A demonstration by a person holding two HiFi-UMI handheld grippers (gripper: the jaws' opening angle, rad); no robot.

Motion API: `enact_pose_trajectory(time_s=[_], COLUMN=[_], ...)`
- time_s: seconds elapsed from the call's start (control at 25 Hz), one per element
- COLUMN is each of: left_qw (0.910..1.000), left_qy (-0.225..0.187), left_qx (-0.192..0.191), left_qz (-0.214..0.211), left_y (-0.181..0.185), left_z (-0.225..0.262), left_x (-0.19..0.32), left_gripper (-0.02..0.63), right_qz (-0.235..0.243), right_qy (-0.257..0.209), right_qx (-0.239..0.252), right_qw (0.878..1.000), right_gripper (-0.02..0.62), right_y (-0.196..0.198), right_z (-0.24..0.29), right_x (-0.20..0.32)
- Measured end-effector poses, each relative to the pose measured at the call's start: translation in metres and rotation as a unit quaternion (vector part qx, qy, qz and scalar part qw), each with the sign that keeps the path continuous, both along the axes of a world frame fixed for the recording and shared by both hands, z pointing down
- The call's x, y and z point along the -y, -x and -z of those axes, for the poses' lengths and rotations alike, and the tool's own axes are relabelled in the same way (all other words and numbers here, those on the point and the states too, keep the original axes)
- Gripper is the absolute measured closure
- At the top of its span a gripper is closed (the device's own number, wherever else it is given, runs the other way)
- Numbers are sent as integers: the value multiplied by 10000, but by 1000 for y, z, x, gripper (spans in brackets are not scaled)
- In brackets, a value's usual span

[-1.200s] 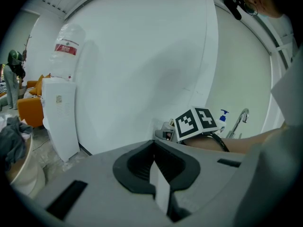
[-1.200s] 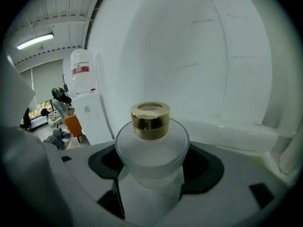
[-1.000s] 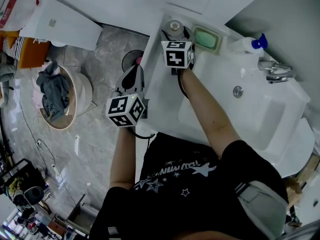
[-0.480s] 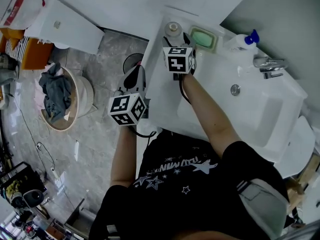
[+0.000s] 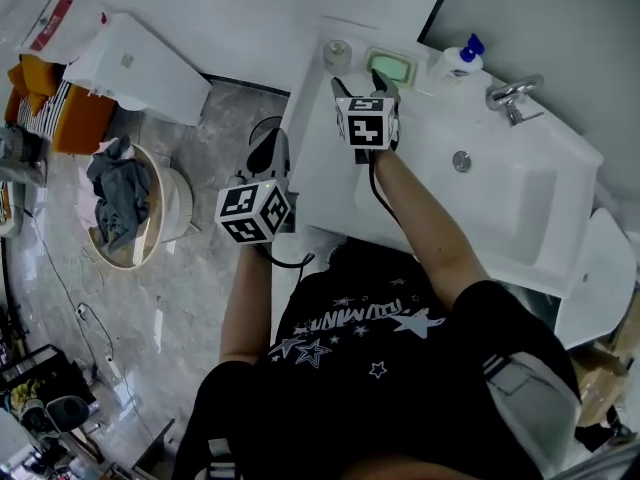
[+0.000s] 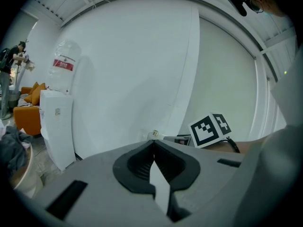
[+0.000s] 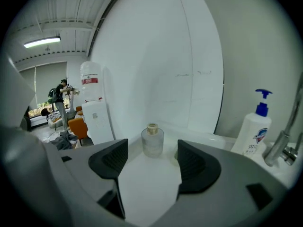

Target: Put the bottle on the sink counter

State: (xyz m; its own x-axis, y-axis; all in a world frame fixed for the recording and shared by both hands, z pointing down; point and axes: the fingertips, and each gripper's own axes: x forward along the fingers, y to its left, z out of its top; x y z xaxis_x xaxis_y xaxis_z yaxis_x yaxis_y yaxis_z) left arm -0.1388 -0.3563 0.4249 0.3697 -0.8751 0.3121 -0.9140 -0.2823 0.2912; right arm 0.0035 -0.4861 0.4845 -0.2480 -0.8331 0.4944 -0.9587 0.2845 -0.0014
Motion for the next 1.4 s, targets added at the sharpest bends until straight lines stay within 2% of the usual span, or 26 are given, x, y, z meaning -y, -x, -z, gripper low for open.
enact_pose_trajectory(time_s=[0.24,0.48,0.52,0.56,0.6,0.76,0.92,1.16,1.4], left_qw=[9995,9977,9973,9968,9964,9950,9937,9917,9940], left_qy=[-123,-303,-337,-365,-385,-397,-415,-502,-396], left_qx=[-72,-127,-134,-148,-165,-234,-275,-223,-246], left_qz=[-284,-591,-640,-691,-741,-882,-1000,-1165,-991], left_y=[-7,-10,-11,-12,-13,-18,-34,-71,-97], left_z=[11,20,21,21,21,18,20,31,30], left_x=[-46,-89,-95,-101,-107,-123,-132,-147,-177], left_gripper=[598,598,598,598,598,598,598,598,598], right_qz=[77,-37,-102,-203,-318,-557,-579,-583,-410], right_qy=[-4,-5,-13,-39,-82,-176,-380,-498,-392], right_qx=[402,409,405,395,388,422,140,185,123], right_qw=[9992,9992,9991,9990,9987,9974,9975,9969,9983], right_gripper=[273,276,291,341,437,490,563,589,589], right_y=[-6,-15,-18,-22,-27,-43,-60,-89,-122], right_z=[26,35,35,35,36,40,49,67,70], right_x=[-59,-121,-131,-140,-149,-178,-200,-229,-275])
